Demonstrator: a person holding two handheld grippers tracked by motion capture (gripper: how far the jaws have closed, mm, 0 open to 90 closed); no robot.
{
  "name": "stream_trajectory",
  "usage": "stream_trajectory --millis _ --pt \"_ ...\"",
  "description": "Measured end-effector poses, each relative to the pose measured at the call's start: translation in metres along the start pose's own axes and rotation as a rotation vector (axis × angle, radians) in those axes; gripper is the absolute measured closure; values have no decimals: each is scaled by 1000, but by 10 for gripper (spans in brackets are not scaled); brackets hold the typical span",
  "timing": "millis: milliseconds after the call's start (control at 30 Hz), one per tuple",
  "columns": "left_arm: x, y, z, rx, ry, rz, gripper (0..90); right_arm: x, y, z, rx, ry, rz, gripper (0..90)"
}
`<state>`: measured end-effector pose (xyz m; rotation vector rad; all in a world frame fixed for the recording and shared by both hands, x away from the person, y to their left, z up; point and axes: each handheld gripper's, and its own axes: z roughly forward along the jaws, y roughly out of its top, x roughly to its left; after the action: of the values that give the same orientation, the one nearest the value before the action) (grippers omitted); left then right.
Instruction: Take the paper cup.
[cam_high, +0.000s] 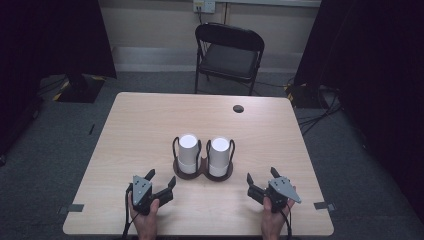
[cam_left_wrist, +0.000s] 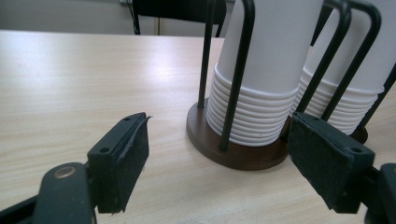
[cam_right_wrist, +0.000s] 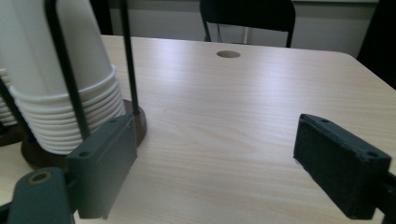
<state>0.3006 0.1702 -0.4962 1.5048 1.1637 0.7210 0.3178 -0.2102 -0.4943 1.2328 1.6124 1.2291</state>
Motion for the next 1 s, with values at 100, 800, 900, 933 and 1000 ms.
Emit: stream_trajectory --millis 100,800,900,933,1000 --pt "1 0 0 -2 17 -13 210 -3 -1 -1 -14 7 29 126" --pt "-26 26 5 -15 -148 30 202 -2 -2 -4 -38 -25 36 134" --pt "-31 31 6 -13 -173 49 202 -2 -2 -5 -43 -30 48 134" --pt "-33 34 7 -10 -185 57 202 -2 -2 -5 -43 -30 48 134" --pt "-38 40 10 -9 -208 71 203 -2 -2 -4 -40 -31 45 134"
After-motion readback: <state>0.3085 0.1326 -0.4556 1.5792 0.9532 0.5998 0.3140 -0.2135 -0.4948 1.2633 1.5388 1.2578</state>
